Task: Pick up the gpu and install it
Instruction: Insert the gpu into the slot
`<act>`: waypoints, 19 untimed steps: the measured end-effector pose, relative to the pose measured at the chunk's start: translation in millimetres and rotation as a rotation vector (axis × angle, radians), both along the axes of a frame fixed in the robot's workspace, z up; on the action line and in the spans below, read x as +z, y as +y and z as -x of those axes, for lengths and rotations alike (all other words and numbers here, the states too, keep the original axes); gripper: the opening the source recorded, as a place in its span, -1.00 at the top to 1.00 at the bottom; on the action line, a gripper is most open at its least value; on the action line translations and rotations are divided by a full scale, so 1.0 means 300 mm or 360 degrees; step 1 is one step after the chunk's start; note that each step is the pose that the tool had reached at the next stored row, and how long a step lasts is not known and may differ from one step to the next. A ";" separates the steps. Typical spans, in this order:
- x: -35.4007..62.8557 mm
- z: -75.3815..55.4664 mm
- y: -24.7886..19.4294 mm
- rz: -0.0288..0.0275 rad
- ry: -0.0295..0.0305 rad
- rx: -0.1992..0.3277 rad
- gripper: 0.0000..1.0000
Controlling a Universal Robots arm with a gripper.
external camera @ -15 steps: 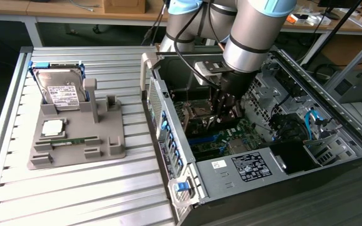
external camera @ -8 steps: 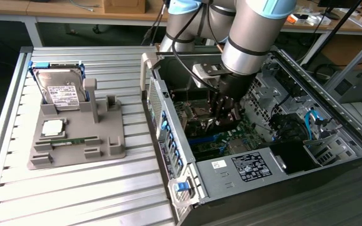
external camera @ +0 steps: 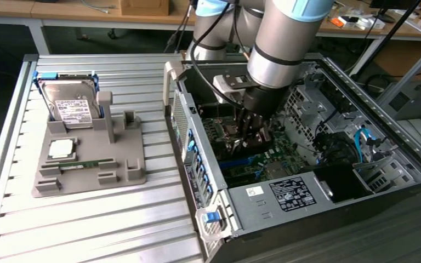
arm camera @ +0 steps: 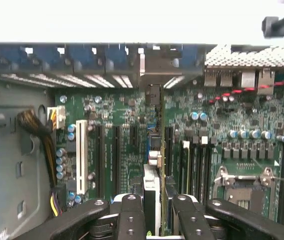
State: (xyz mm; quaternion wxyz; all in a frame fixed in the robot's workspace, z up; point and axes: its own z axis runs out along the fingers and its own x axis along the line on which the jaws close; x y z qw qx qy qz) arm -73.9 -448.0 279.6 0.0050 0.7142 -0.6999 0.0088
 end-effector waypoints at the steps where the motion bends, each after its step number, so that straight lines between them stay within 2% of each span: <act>1: -0.001 0.003 -0.002 -0.00001 0.00000 0.0000 0.47; 6: -0.005 0.006 -0.014 -0.00003 -0.00001 0.0000 0.47; 12: -0.007 0.006 -0.014 -0.00009 -0.00002 -0.0004 0.47; 19: -0.008 0.006 -0.014 -0.00005 0.00001 -0.0054 0.47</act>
